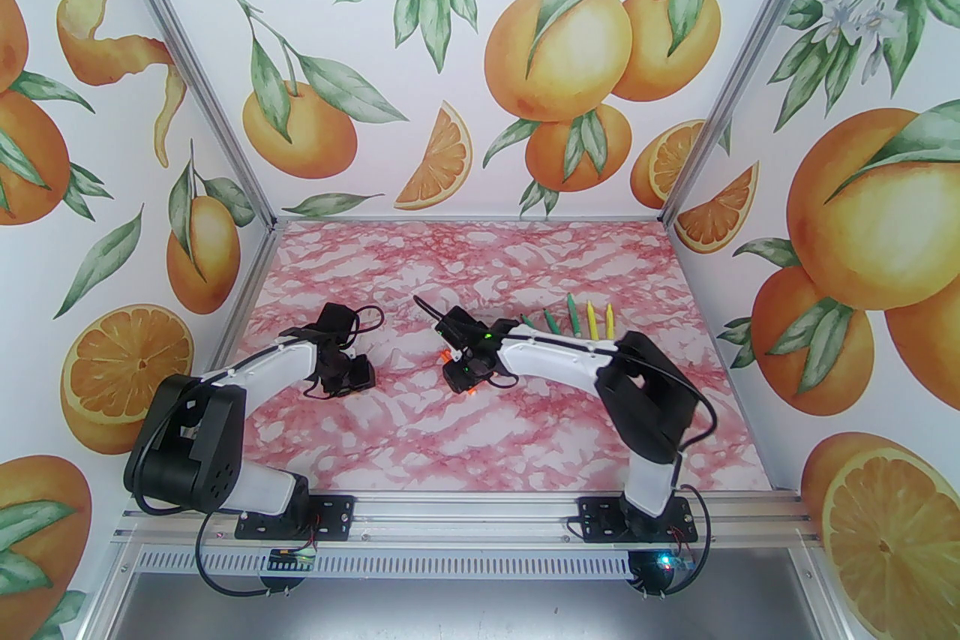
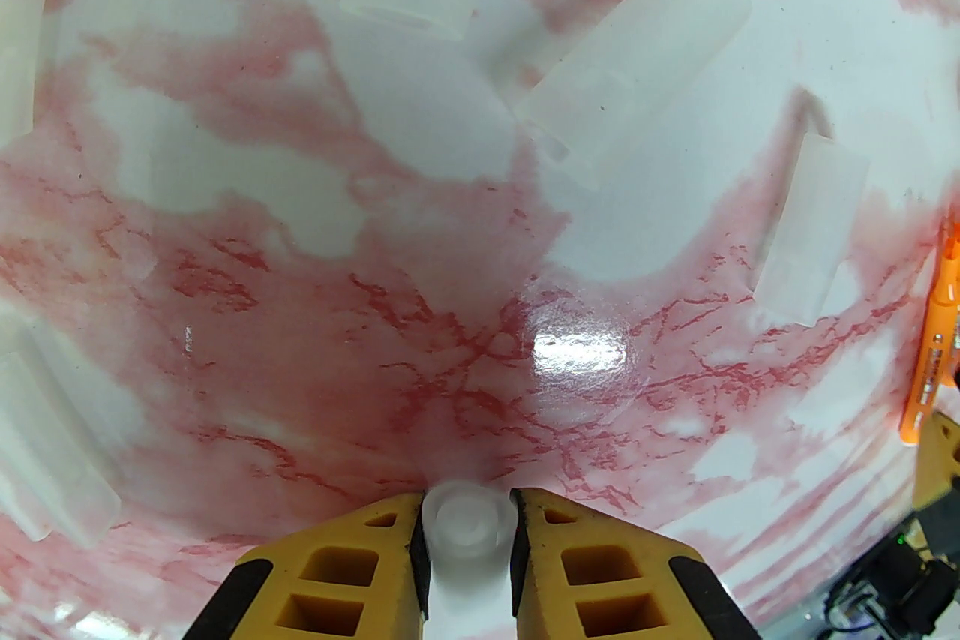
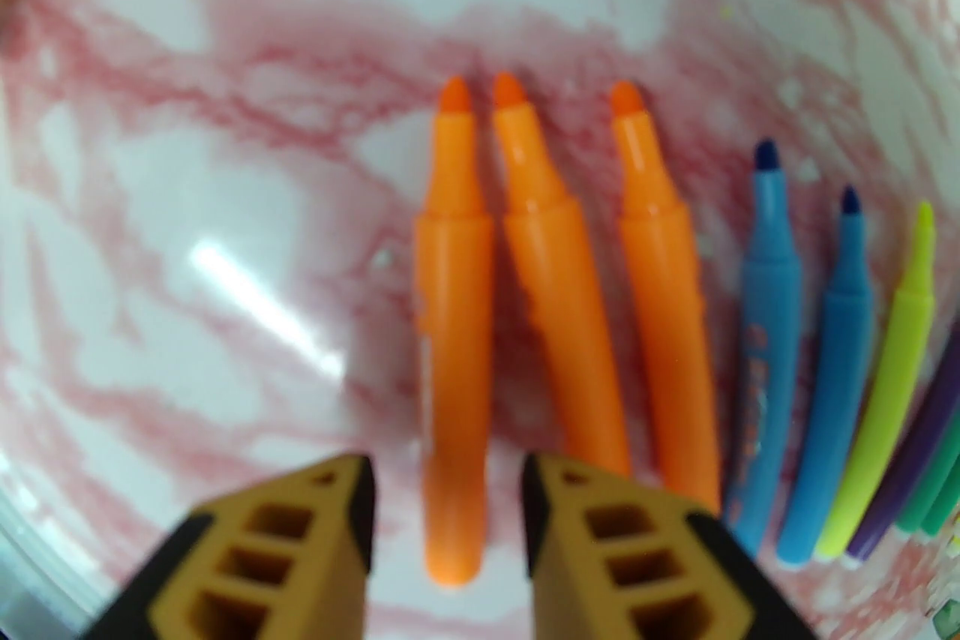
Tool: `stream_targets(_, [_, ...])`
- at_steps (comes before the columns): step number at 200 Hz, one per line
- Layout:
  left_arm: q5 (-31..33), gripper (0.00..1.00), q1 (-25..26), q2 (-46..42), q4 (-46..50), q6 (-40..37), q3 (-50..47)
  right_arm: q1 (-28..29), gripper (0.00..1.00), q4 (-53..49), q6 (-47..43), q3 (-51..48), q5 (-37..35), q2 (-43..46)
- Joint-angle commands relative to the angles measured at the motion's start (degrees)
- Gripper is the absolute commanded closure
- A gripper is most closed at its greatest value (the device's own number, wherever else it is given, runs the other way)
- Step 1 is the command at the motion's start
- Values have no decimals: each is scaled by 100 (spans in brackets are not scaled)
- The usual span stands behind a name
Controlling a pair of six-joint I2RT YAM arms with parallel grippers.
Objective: Open the pen caps
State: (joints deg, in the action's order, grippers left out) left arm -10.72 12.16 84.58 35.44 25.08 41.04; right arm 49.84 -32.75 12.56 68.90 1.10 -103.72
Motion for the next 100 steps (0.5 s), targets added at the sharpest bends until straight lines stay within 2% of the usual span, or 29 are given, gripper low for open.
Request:
stream_targets(1, [15, 72, 19, 184, -167, -74, 54, -72, 59, 215, -32, -139, 277, 520])
stream_targets(50, [0, 67, 23, -63, -32, -78, 194, -386, 54, 578, 46, -658, 590, 1425])
stream_targets(100, [406, 47, 8, -771, 185, -265, 590, -1172, 42, 757, -33, -1203, 477, 2340])
